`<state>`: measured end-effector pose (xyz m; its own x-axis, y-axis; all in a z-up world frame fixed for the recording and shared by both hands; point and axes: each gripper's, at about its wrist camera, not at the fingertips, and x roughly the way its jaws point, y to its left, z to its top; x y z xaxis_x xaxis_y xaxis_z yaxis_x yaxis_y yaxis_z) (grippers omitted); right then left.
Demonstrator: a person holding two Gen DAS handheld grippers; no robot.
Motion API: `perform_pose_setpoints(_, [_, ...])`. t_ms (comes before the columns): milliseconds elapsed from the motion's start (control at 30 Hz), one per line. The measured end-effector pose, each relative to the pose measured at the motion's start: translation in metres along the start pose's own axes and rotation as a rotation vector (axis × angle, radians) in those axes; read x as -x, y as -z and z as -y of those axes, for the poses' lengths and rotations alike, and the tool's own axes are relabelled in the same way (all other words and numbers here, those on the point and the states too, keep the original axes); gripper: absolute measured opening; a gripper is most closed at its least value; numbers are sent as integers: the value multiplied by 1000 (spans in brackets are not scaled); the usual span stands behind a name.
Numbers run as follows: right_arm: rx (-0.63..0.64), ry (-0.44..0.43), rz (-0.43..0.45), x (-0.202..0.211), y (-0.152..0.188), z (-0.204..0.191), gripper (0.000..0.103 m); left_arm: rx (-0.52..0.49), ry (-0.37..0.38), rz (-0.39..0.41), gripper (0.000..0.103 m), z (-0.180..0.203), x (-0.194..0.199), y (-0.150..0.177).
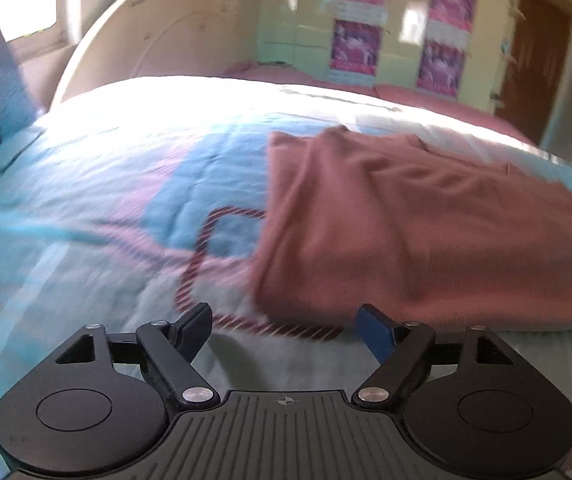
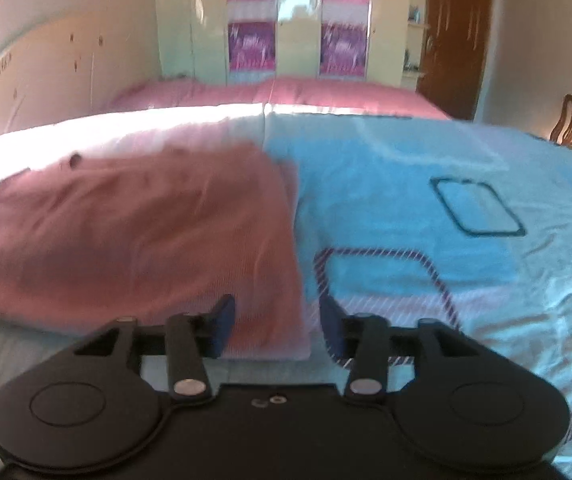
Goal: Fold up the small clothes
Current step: 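Roll both tools and grasp the side edge of the folded sweatshirt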
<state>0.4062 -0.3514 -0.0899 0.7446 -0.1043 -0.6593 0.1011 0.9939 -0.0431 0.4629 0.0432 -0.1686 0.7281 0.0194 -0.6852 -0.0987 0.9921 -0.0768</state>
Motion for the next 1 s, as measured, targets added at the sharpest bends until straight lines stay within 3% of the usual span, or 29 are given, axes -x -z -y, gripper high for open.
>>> perform_pose_setpoints(67, [-18,-4,9,6,-1,3,40,52,25,-3,79,-9,8,7])
perform_pose_setpoints(167, [-28,-15,16,10,-2,1,18,203,120,0,77,-20,16,16])
perform_pose_setpoints(200, [-30,-20,18,10,-2,-1,16,276,166,5,70,-24,16,18])
perform_pose_setpoints(300, [-23,-33,14,9,-4,-11,16,488,247,21,47,-31,8,26])
perform_pose_setpoints(367, [-15,-62,13,6,-7,-21,16,596,260,13,46,-33,-3,33])
perform_pose_setpoints(533, [18,-149,30,1,-21,-54,12,748,282,28,47,-33,-25,38])
perform_pose_setpoints(667, [28,-211,25,-14,-37,-82,11,796,291,52,47,-32,-45,28])
perform_pose_setpoints(867, [17,-304,-8,-52,-60,-122,8,751,285,63,47,-25,-79,-7])
perform_pose_setpoints(1000, [35,-360,-16,-73,-67,-148,7,739,268,75,45,-18,-84,-12])
